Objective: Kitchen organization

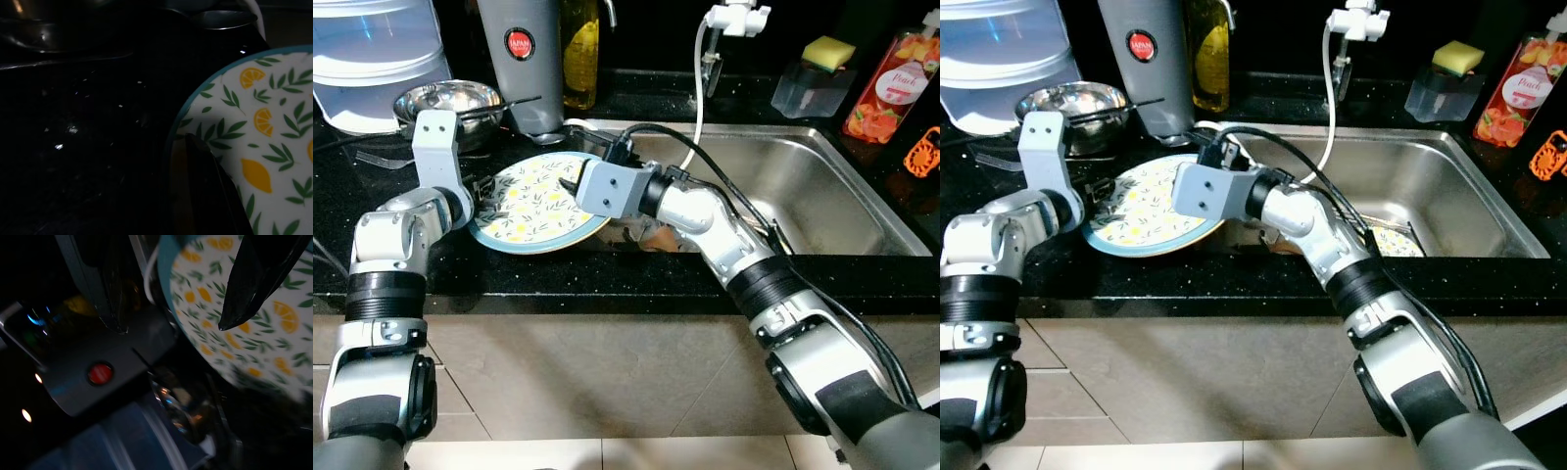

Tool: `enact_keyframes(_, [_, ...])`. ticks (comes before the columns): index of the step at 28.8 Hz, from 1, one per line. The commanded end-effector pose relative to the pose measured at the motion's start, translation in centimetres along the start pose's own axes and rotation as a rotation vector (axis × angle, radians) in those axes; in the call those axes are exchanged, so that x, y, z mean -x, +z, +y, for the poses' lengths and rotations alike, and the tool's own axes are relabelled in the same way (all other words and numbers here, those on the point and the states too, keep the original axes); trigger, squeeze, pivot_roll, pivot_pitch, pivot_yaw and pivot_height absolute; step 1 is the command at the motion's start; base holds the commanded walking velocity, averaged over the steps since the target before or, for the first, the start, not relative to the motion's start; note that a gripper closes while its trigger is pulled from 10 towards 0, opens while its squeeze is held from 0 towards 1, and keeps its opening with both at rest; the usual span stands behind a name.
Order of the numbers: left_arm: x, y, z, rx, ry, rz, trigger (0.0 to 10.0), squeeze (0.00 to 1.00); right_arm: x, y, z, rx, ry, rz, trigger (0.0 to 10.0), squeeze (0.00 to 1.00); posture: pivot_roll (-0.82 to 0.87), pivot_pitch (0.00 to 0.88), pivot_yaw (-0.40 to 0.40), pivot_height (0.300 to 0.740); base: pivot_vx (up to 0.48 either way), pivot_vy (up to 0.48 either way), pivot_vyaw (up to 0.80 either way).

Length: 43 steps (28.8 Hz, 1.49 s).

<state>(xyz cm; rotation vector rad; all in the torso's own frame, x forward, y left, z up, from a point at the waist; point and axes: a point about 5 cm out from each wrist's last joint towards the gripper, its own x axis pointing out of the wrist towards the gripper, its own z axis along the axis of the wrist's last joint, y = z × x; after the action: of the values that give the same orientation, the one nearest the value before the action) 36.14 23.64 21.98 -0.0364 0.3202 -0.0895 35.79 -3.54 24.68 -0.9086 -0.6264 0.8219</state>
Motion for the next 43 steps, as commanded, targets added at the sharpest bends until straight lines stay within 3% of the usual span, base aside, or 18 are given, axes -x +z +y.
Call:
enact_keyframes(1, [-0.5, -2.5, -0.5, 0.036, -0.004, 0.102, 10.0, 0.00, 0.5, -0.6, -0.7, -0.028, -0.034, 0.027, 10.0, 0.00, 0.27, 0.000, -0.043, 0.740, 0.000, 0.000, 0.00])
enact_keyframes(5, [-0.2, -2.8, -0.8, 0.051, 0.001, 0.092, 10.0, 0.00, 1.0, -1.8, -1.9, -0.038, -0.120, 0.109, 10.0, 0.00, 0.27, 0.000, -0.044, 0.740, 0.000, 0.000, 0.00])
enact_keyframes(8, [0.5, 0.4, -0.6, 0.040, 0.005, -0.107, 10.0, 0.00, 1.6, -2.7, -3.0, -0.071, -0.213, 0.170, 10.0, 0.00, 0.27, 0.000, -0.044, 0.740, 0.000, 0.000, 0.00])
enact_keyframes(9, [0.5, 0.4, -0.6, 0.040, 0.005, -0.107, 10.0, 0.00, 1.6, -2.7, -3.0, -0.071, -0.213, 0.170, 10.0, 0.00, 0.27, 0.000, -0.044, 0.740, 0.000, 0.000, 0.00])
enact_keyframes(12, [2.4, 4.8, -0.7, 0.059, -0.065, -0.341, 10.0, 0.00, 2.3, -3.6, -3.8, -0.129, -0.282, 0.212, 10.0, 0.00, 0.27, 0.000, -0.044, 0.740, 0.000, 0.000, 0.00])
enact_keyframes(15, [3.1, 6.1, -0.5, 0.095, -0.075, -0.393, 10.0, 0.00, 2.6, -4.0, -3.8, -0.146, -0.301, 0.237, 10.0, 0.00, 0.27, 0.002, -0.042, 0.740, 0.000, 0.000, 0.00])
enact_keyframes(16, [3.4, 6.1, -0.2, 0.146, -0.046, -0.397, 10.0, 0.00, 2.7, -4.3, -3.7, -0.156, -0.310, 0.250, 10.0, 0.00, 0.27, 0.003, -0.041, 0.740, 0.000, 0.000, 0.00])
enact_keyframes(24, [3.5, 4.9, -0.7, 0.189, 0.004, -0.378, 10.0, 0.00, 2.9, -4.5, -3.4, -0.173, -0.318, 0.266, 10.0, 0.00, 0.27, 0.006, -0.043, 0.740, 0.000, 0.000, 0.00])
enact_keyframes(25, [3.3, 4.1, -1.0, 0.239, 0.007, -0.365, 10.0, 1.00, 3.0, -4.6, -3.4, -0.174, -0.317, 0.268, 10.0, 0.00, 0.27, 0.008, -0.048, 0.740, 0.000, 0.000, 0.00])
enact_keyframes(32, [2.7, 2.6, -1.2, 0.428, 0.005, -0.310, 10.0, 1.00, 2.6, -4.5, -3.3, -0.177, -0.310, 0.268, 10.0, 0.00, 0.27, 0.008, -0.048, 0.740, 0.000, 0.000, 0.00])
enact_keyframes(33, [2.5, 2.2, -1.3, 0.495, 0.004, -0.288, 10.0, 0.78, 2.6, -4.4, -3.3, -0.177, -0.307, 0.266, 10.0, 0.00, 0.27, 0.008, -0.048, 0.740, 0.000, 0.000, 0.00])
enact_keyframes(34, [2.5, 1.9, -1.4, 0.532, 0.004, -0.273, 10.0, 0.00, 2.6, -4.4, -3.3, -0.177, -0.307, 0.266, 10.0, 0.00, 0.27, 0.008, -0.048, 0.740, 0.000, 0.000, 0.00])
enact_keyframes(35, [2.5, 1.9, -1.4, 0.532, 0.004, -0.273, 10.0, 0.00, 2.6, -4.4, -3.3, -0.177, -0.307, 0.266, 10.0, 0.00, 0.27, 0.008, -0.048, 0.740, 0.000, 0.000, 0.00])
enact_keyframes(36, [2.1, 1.0, -1.4, 0.653, -0.010, -0.227, 10.0, 0.00, 2.6, -4.4, -3.3, -0.178, -0.306, 0.267, 10.0, 0.00, 0.27, 0.008, -0.048, 0.740, 0.000, 0.000, 0.00])
enact_keyframes(37, [2.0, 0.7, -1.5, 0.696, -0.017, -0.210, 10.0, 0.00, 2.6, -4.5, -3.3, -0.178, -0.305, 0.268, 10.0, 0.00, 0.27, 0.008, -0.048, 0.740, 0.000, 0.000, 0.00])
enact_keyframes(38, [2.0, 0.7, -1.5, 0.696, -0.017, -0.210, 10.0, 0.00, 2.6, -4.5, -3.3, -0.178, -0.305, 0.268, 10.0, 0.00, 0.27, 0.008, -0.048, 0.740, 0.000, 0.000, 0.00])
enact_keyframes(40, [1.6, 0.1, -1.8, 0.790, -0.050, -0.172, 10.0, 0.00, 2.6, -4.5, -3.2, -0.176, -0.301, 0.270, 10.0, 0.00, 0.27, 0.008, -0.048, 0.740, 0.000, 0.000, 0.00])
enact_keyframes(43, [1.4, -0.1, -2.0, 0.824, -0.076, -0.157, 10.0, 0.00, 2.6, -4.5, -3.2, -0.169, -0.297, 0.273, 10.0, 0.00, 0.27, 0.008, -0.048, 0.740, 0.000, 0.000, 0.00])
